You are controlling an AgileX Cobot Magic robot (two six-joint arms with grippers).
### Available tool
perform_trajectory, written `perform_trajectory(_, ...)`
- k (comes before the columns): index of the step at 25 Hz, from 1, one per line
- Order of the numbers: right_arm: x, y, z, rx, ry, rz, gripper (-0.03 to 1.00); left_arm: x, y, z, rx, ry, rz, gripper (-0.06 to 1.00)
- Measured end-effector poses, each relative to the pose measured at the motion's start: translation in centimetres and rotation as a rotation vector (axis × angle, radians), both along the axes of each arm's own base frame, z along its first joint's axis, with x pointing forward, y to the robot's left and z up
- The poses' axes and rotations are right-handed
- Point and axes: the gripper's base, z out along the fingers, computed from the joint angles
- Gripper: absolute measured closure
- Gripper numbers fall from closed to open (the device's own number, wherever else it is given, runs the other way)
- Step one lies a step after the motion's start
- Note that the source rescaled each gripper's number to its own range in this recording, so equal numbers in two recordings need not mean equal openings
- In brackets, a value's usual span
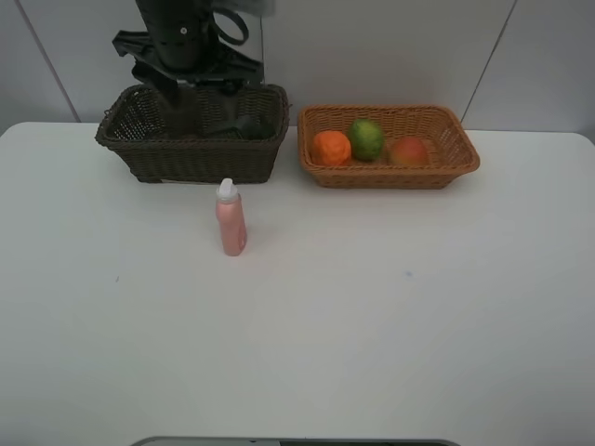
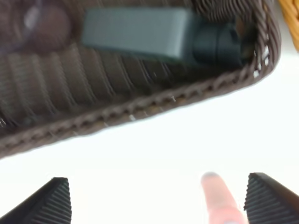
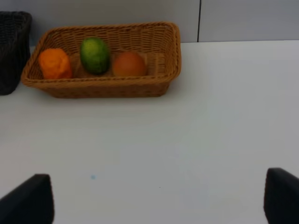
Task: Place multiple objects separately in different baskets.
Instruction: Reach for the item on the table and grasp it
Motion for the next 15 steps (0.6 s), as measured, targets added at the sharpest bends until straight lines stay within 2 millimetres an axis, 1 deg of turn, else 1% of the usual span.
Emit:
perform_trajectory(6,0.0,0.0,0.0,0.000,0.000,0.000,-0.03,-1.9,-1.1,-2.6,0.001,0.077,0.062,-0.05)
perform_trajectory(11,0.0,0.0,0.0,0.000,0.000,0.000,-0.03,-2.9,-2.5,-3.3,-0.025,0.098,0.094,-0.05)
perform_trajectory(15,0.0,0.0,0.0,0.000,0.000,0.000,-0.03,-3.3,-3.4,-4.1,-0.038,0.117,0.121,-0.05)
